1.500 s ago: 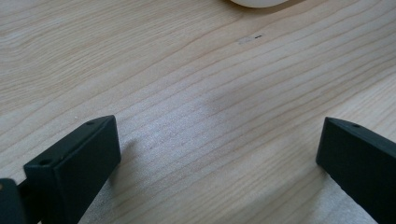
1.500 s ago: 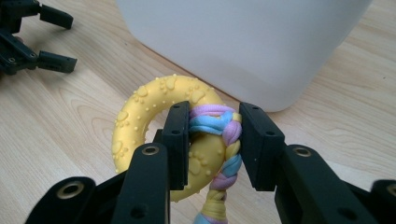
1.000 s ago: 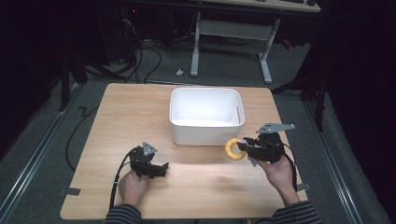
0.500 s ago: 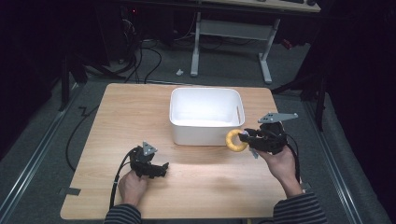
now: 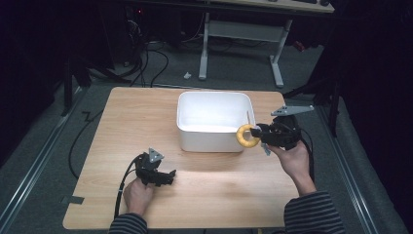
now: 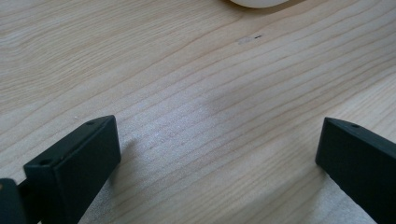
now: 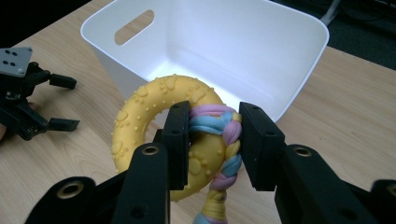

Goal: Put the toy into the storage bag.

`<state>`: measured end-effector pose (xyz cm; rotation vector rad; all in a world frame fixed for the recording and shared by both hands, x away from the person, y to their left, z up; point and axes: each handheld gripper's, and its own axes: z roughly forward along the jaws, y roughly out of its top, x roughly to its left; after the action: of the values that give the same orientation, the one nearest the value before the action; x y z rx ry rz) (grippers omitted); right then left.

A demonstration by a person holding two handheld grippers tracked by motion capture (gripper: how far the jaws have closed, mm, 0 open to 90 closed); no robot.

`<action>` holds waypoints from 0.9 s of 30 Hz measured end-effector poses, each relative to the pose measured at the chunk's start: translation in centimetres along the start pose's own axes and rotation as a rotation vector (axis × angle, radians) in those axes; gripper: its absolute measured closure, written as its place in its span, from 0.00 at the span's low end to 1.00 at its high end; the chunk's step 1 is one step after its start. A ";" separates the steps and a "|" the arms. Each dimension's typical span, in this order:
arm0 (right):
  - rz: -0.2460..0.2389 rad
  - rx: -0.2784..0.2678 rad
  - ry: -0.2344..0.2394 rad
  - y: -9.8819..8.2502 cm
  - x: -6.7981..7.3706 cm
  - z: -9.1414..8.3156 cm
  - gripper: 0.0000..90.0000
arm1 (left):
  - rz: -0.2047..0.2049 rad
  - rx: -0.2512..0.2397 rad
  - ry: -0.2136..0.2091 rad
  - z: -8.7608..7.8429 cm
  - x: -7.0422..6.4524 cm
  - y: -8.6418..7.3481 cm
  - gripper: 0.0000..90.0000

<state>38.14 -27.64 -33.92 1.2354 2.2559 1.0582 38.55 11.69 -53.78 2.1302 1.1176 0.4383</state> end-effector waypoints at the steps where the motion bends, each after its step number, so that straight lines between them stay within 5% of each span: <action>1: -0.002 -0.002 -0.002 0.2 0.0 0.0 0.73 | 0.000 0.000 0.000 0.0 0.0 0.0 0.00; 27: 0.018 0.005 -0.004 4.9 -0.7 2.1 0.73 | 0.001 0.001 0.000 0.0 0.0 0.0 0.00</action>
<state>42.57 -25.60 -31.65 1.2607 2.2501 1.0561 38.49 11.70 -53.78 2.1315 1.1169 0.4381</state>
